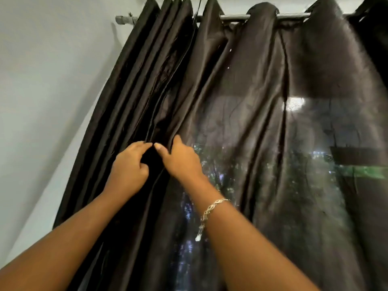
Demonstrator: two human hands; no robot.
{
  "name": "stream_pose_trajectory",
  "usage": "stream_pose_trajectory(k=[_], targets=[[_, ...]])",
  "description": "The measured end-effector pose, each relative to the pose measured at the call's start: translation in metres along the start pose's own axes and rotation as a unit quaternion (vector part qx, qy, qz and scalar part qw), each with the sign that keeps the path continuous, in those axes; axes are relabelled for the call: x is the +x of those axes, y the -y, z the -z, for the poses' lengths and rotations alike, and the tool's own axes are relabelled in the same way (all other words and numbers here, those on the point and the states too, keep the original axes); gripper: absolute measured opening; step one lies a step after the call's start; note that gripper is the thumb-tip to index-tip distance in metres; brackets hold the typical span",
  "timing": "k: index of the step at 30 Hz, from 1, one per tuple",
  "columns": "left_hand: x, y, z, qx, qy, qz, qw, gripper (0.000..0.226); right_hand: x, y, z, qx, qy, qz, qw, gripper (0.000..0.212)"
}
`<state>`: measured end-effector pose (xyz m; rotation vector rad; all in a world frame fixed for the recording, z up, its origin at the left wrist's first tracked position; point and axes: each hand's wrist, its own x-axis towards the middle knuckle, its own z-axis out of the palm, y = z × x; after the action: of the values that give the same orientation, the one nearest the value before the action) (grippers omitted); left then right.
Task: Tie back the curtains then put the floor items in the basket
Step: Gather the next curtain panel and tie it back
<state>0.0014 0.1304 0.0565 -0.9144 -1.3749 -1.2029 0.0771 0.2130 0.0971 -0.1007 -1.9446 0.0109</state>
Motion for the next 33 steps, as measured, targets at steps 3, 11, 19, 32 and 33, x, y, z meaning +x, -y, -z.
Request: stream_pose_trajectory(k=[3,11,19,32,33], targets=[[-0.005,-0.014,-0.002,-0.027,0.019,-0.006,0.999,0.054,-0.013,-0.023,0.027,0.031,-0.041,-0.023,0.998,0.052],[-0.009,-0.057,-0.01,-0.058,-0.007,0.021,0.998,0.029,-0.032,-0.086,0.112,0.004,-0.149,-0.038,0.988,0.027],[-0.015,-0.106,-0.018,-0.055,-0.033,0.013,0.998,0.039,-0.045,-0.124,0.144,-0.089,-0.197,-0.073,0.974,0.032],[-0.025,-0.102,-0.024,-0.033,0.035,0.116,0.992,0.061,-0.058,-0.121,0.149,-0.101,-0.116,-0.15,0.977,0.031],[-0.024,-0.103,-0.025,-0.036,0.033,0.113,0.992,0.06,-0.057,-0.115,0.143,-0.103,-0.115,-0.139,0.978,0.029]])
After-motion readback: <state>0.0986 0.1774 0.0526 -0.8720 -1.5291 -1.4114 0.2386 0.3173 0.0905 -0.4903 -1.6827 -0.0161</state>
